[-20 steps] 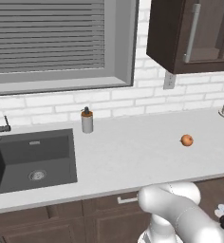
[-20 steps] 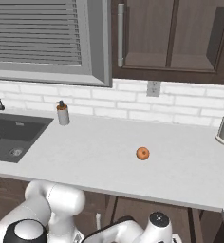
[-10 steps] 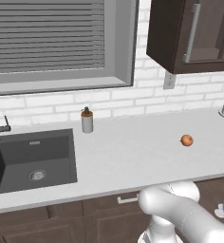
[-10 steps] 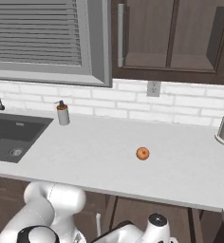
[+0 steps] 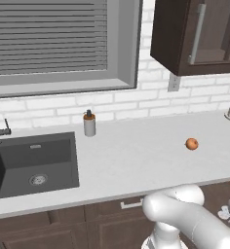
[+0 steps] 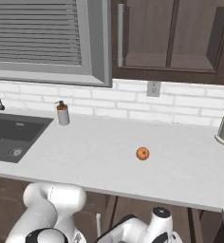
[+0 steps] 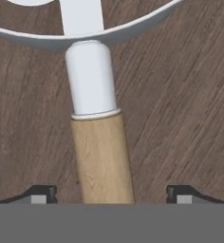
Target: Pick the pizza cutter from the drawer and place it on the counter.
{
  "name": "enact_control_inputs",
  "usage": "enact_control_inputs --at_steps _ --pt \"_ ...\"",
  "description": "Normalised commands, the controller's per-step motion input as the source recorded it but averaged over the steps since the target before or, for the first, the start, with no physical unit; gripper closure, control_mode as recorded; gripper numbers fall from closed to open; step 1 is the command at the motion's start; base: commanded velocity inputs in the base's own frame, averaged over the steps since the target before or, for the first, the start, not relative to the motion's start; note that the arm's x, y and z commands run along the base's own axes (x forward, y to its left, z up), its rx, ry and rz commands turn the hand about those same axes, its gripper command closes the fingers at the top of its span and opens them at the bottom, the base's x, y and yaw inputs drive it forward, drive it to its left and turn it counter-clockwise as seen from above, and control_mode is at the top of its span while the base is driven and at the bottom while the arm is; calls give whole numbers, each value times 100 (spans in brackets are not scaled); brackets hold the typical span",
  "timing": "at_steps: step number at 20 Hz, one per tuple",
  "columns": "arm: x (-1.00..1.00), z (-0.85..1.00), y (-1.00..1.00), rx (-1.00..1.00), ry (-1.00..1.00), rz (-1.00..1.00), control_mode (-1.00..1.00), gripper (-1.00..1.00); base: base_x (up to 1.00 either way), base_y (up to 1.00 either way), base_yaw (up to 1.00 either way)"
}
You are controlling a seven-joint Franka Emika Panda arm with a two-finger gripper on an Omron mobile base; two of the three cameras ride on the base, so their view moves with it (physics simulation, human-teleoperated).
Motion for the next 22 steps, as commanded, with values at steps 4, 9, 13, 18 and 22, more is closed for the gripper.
enact_control_inputs --at_steps 4,9,13,18,22 --pt "0 0 0 0 1 0 -100 100 0 0 0" --pt "-20 0 0 0 -2 0 -100 100 0 0 0" --pt "-39 30 -19 4 -2 -4 -100 100 0 0 0" --pt "-43 95 -18 5 -1 -6 -100 100 0 0 0" --pt "0 100 0 5 0 -6 -100 100 0 0 0"
